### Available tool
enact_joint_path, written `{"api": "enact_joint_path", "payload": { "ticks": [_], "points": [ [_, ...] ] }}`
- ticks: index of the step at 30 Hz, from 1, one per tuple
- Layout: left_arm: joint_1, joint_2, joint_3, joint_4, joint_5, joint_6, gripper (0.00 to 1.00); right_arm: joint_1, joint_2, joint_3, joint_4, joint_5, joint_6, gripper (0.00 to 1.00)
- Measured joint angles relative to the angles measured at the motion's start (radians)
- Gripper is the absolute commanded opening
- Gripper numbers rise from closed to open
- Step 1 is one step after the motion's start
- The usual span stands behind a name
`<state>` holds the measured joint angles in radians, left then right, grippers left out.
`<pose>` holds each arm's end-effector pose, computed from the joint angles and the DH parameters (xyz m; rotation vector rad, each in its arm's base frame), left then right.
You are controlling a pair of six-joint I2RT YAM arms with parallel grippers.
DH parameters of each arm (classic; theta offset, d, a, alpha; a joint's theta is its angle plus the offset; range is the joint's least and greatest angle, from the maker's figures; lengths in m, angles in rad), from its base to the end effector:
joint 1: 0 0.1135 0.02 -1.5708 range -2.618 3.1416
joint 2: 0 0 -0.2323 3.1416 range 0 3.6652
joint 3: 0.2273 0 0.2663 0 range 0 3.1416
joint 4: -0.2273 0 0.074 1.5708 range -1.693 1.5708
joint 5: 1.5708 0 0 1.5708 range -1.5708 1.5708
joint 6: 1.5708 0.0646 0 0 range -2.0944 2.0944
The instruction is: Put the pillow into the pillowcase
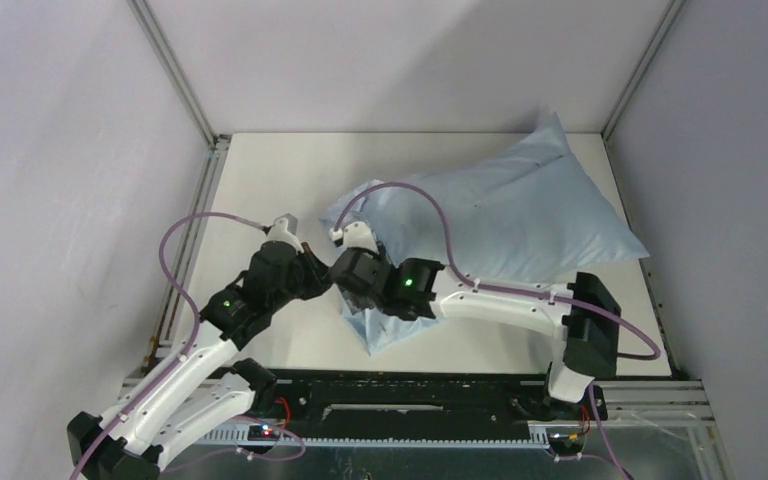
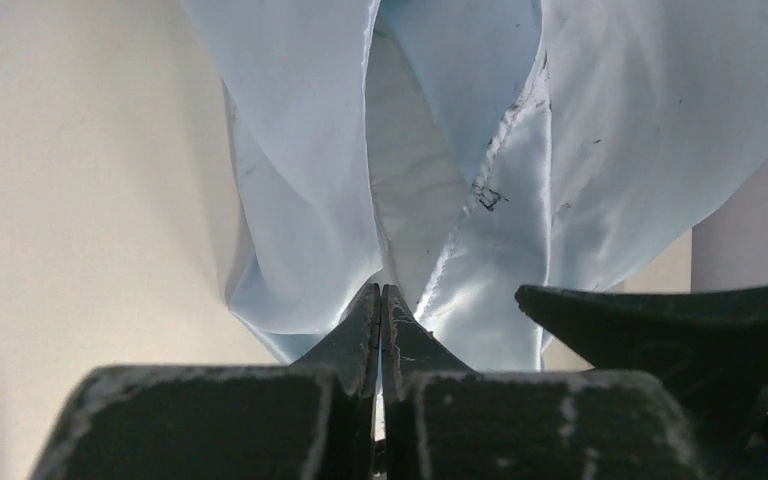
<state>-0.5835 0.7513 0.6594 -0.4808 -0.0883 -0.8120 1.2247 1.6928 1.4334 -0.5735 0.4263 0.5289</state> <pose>0.1954 -0.1222 0.2330 -0.3073 2.2075 -0.7049 0.1621 0.3708 0.2373 -0.6113 2.2578 0.3701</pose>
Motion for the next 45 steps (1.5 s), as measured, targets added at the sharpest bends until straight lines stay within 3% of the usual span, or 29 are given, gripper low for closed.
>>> {"api": "enact_joint_path", "payload": {
  "ticks": [4,8,11,14,16,17,21,26,29,31,33,37,45],
  "points": [
    [0.017,-0.003,0.000,-0.002,0.011,0.000,0.02,0.063,0.078,0.067,-0.144,0.134,0.017,0.69],
    [0.024,-0.004,-0.004,-0.015,0.010,0.002,0.37,0.096,0.134,0.101,-0.269,0.242,0.045,0.70],
    [0.021,0.008,-0.010,-0.012,0.014,-0.002,0.62,0.102,0.150,0.111,-0.325,0.290,0.057,0.57],
    [0.009,0.025,-0.010,-0.010,0.010,0.000,0.69,0.097,0.152,0.114,-0.359,0.323,0.073,0.20],
    [-0.003,0.036,-0.010,-0.004,0.009,0.001,0.71,0.092,0.150,0.107,-0.352,0.324,0.079,0.04],
    [-0.008,0.048,-0.010,0.001,0.008,0.001,0.72,0.089,0.144,0.095,-0.343,0.323,0.085,0.00],
    [-0.029,0.132,-0.010,0.032,-0.002,0.008,0.72,0.084,0.090,0.034,-0.317,0.299,0.092,0.00],
    [-0.064,0.246,-0.010,0.060,-0.029,0.011,0.69,0.089,-0.023,-0.019,-0.291,0.284,0.108,0.00],
    [-0.077,0.293,-0.010,0.077,-0.049,0.017,0.59,0.096,-0.102,-0.071,-0.275,0.286,0.129,0.00],
    [-0.084,0.323,-0.010,0.086,-0.060,0.021,0.46,0.098,-0.152,-0.127,-0.255,0.285,0.147,0.00],
    [-0.091,0.351,-0.010,0.094,-0.068,0.028,0.26,0.100,-0.190,-0.196,-0.234,0.284,0.171,0.00],
    [-0.098,0.378,-0.010,0.101,-0.074,0.043,0.01,0.100,-0.223,-0.346,-0.177,0.280,0.228,0.00],
    [-0.108,0.311,-0.026,0.079,-0.055,0.054,0.00,0.095,-0.218,-0.531,-0.037,0.246,0.282,0.00]
  ]
}}
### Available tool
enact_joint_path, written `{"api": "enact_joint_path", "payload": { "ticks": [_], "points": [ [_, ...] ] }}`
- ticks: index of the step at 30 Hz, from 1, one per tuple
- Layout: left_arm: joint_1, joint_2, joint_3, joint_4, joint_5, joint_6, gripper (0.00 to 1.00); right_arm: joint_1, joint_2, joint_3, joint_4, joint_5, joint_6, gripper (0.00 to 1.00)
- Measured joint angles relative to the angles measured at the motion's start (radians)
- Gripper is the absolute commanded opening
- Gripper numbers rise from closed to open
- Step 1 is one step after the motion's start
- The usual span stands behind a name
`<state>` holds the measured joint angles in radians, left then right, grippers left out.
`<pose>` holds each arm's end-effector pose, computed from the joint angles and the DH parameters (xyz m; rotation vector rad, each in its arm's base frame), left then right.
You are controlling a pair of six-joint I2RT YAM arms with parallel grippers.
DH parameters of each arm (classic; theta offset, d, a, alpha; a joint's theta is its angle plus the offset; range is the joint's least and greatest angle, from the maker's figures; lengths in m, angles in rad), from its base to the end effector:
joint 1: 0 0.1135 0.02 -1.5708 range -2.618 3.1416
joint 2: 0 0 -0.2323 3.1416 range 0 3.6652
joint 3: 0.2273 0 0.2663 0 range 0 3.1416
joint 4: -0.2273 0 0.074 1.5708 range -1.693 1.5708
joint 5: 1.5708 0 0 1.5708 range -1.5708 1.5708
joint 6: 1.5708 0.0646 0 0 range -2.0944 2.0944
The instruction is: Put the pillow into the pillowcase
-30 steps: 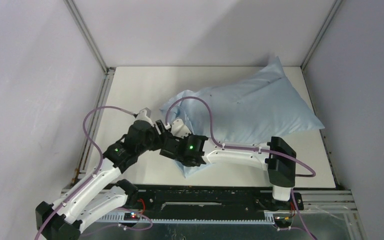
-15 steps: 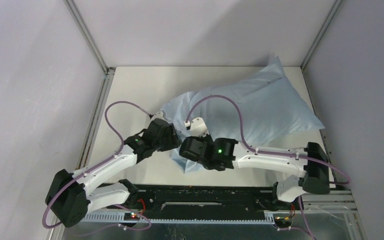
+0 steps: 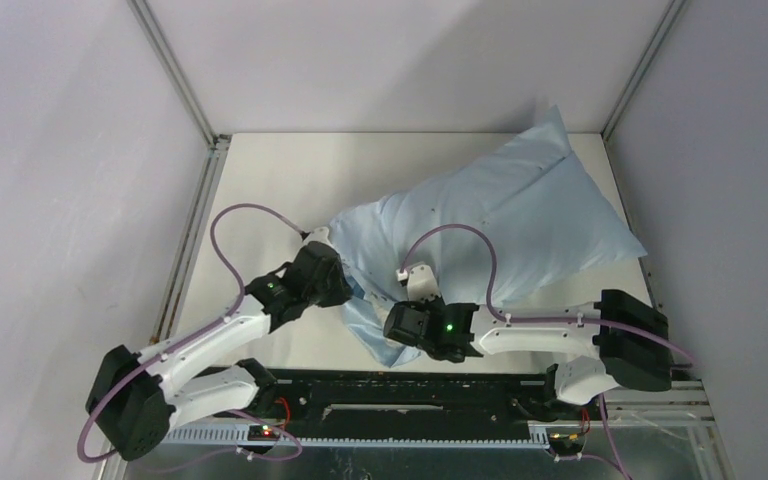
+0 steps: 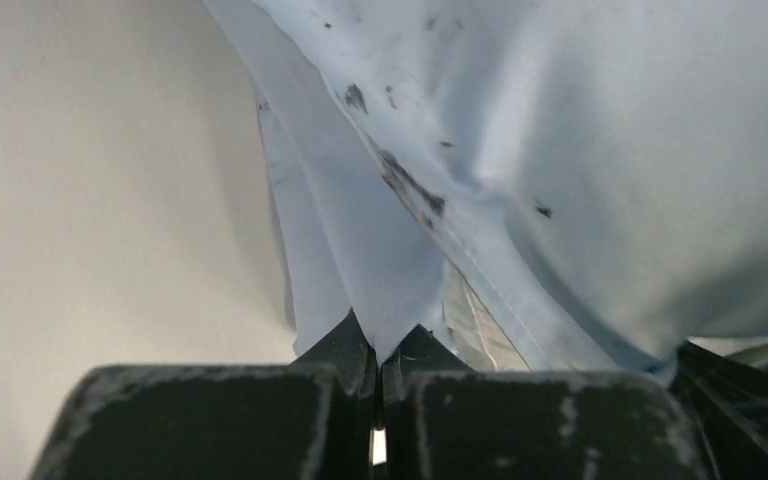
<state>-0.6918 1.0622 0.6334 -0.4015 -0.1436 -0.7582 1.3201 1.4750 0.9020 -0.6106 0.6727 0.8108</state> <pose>0.2068 -0.1593 0.1613 -0.1497 2.4469 -0.4988 0.1123 0.2761 0.1392 -0.4407 2.3396 0.0054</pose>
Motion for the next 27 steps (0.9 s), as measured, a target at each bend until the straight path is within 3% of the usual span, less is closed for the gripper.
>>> {"api": "enact_joint_path", "payload": {
  "ticks": [6,11,14,22,27],
  "points": [
    [-0.002,-0.096,0.000,-0.034,0.075,0.027,0.00,-0.032,0.006,-0.002,0.051,-0.015,-0.020,0.00],
    [-0.011,-0.127,-0.011,-0.048,0.129,0.053,0.00,-0.048,0.006,0.028,0.055,-0.034,-0.072,0.27],
    [-0.013,-0.132,-0.031,-0.049,0.146,0.060,0.00,-0.029,-0.004,0.064,0.045,-0.034,-0.112,0.37],
    [-0.013,-0.127,-0.039,-0.037,0.159,0.060,0.00,0.127,-0.087,0.245,0.028,-0.002,-0.241,0.40],
    [-0.013,-0.123,-0.039,-0.034,0.159,0.060,0.00,0.176,-0.087,0.281,0.108,-0.070,-0.338,0.44]
  ]
}}
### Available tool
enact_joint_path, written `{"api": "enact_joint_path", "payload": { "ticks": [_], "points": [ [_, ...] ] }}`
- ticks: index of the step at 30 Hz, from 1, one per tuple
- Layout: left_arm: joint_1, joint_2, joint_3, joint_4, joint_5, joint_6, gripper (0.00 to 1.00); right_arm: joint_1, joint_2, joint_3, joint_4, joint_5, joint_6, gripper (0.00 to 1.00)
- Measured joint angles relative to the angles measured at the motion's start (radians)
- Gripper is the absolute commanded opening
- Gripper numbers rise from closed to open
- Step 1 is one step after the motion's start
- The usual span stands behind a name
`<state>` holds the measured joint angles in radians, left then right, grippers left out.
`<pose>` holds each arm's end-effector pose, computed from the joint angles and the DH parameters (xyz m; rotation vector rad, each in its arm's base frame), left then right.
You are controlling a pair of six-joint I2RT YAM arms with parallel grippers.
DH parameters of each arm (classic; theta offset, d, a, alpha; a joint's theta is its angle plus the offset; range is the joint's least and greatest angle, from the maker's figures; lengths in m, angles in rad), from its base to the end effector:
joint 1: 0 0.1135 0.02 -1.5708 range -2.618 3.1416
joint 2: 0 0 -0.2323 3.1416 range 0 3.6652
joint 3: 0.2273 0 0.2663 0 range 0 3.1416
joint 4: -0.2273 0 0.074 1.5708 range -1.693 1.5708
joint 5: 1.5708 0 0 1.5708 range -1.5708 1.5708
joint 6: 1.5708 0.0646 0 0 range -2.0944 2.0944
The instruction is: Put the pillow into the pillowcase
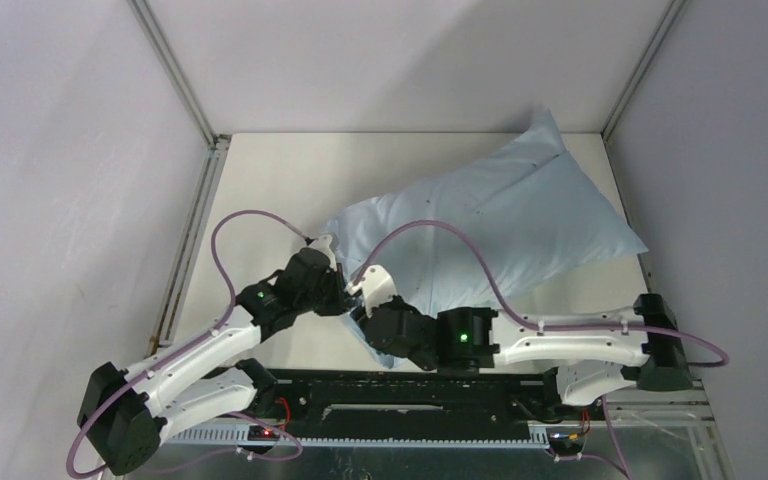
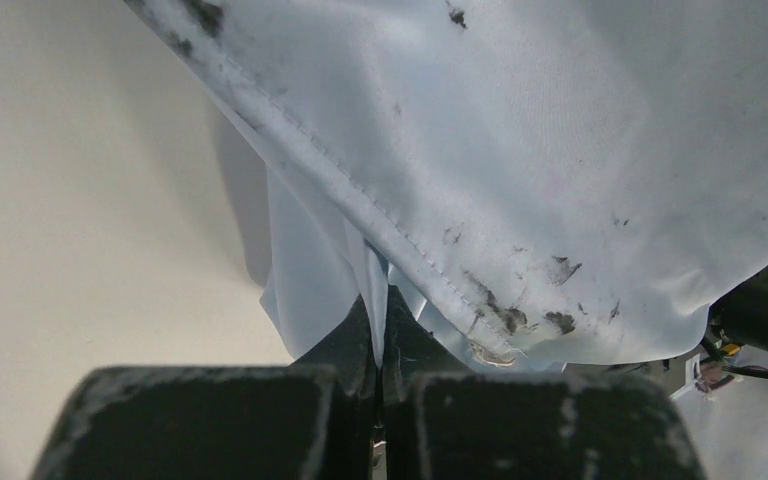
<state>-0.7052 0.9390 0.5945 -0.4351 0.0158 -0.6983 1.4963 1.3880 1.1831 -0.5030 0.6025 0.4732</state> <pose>0.1865 -0.1601 0.1724 0.0166 2.4621 -0.6786 0.0619 0.3370 0.2652 -0.7840 2.0246 0.4550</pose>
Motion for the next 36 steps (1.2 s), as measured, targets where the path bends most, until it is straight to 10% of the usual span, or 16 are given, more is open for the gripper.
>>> {"api": "enact_joint_path", "payload": {
  "ticks": [22,25,29,36],
  "points": [
    [0.047,-0.050,-0.023,-0.024,-0.036,-0.020,0.00,-0.036,0.339,-0.006,-0.080,0.012,-0.105,0.68],
    [0.060,-0.066,-0.024,-0.031,-0.034,-0.020,0.00,-0.035,0.371,-0.006,-0.107,0.043,-0.092,0.54],
    [0.064,-0.068,-0.024,-0.043,-0.025,-0.017,0.00,-0.051,0.394,-0.006,-0.126,0.066,-0.080,0.00],
    [0.060,-0.068,-0.024,-0.023,0.051,0.010,0.00,-0.180,0.311,-0.010,-0.081,-0.092,-0.061,0.00]
  ]
}}
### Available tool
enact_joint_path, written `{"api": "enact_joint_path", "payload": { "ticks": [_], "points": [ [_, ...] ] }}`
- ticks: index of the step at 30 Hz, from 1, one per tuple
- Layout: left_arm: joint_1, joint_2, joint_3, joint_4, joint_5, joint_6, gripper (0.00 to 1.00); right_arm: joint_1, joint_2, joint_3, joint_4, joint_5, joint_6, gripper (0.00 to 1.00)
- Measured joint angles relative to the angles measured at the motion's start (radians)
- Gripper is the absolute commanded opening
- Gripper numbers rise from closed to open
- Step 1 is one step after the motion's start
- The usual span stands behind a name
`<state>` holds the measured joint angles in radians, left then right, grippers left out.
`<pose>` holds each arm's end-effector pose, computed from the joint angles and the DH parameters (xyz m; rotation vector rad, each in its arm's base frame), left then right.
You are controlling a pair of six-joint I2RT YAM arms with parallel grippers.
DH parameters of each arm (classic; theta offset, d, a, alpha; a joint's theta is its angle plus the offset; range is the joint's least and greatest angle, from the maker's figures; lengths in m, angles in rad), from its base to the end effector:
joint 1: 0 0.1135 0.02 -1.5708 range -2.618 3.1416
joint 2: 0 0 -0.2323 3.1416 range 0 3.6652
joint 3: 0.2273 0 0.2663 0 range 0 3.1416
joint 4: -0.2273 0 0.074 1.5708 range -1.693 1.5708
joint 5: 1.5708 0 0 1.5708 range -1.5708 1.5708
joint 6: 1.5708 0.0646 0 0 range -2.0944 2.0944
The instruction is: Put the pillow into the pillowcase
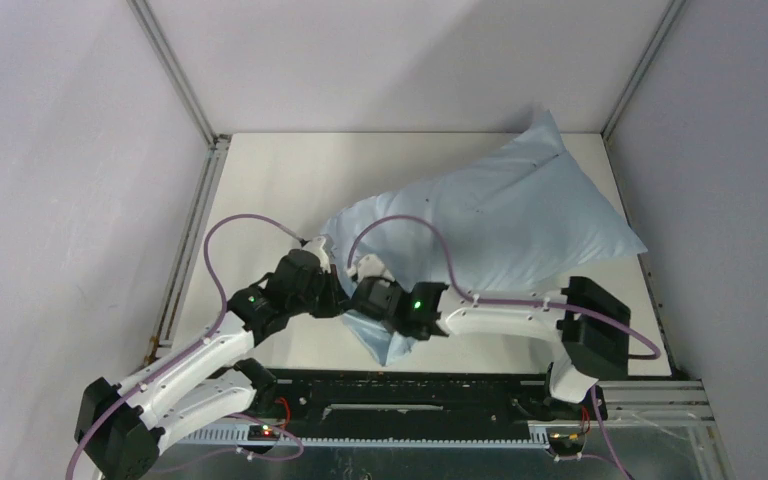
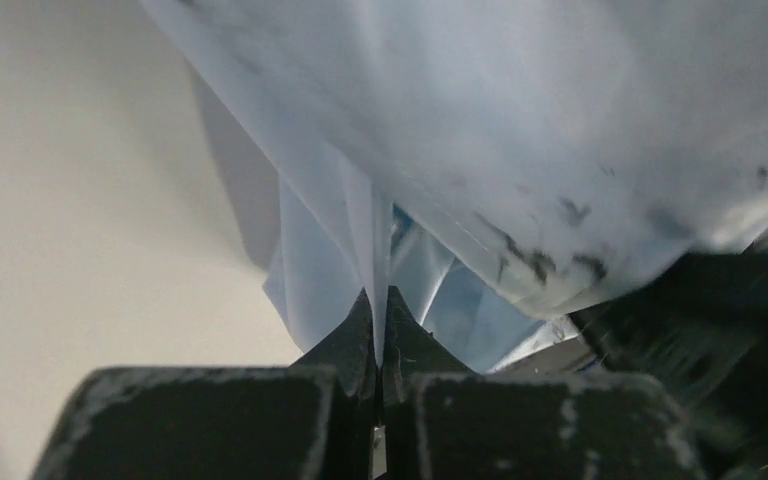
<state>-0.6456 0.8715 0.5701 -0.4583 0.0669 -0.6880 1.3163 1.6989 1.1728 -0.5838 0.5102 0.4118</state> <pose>0.1862 -0.1457 0.1762 -0.0167 2.4492 -0.7147 0.1217 0.3426 0.1487 -0.9409 2.2817 0.0224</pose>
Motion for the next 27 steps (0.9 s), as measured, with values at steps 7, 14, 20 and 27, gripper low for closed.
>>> {"api": "enact_joint_path", "payload": {
  "ticks": [7,14,20,27],
  "points": [
    [-0.057,-0.010,0.000,0.007,0.093,0.067,0.00,-0.201,-0.077,0.000,0.106,-0.269,0.081,0.00],
    [-0.059,-0.142,0.018,0.000,0.182,0.079,0.00,-0.235,-0.013,0.000,0.186,-0.412,0.174,0.00],
    [-0.058,-0.191,0.074,-0.036,0.208,0.079,0.00,-0.218,0.072,0.000,0.258,-0.465,0.223,0.26],
    [0.043,-0.218,0.077,-0.087,0.154,0.033,0.00,-0.201,0.078,0.000,0.327,-0.504,0.228,0.60]
  ]
}}
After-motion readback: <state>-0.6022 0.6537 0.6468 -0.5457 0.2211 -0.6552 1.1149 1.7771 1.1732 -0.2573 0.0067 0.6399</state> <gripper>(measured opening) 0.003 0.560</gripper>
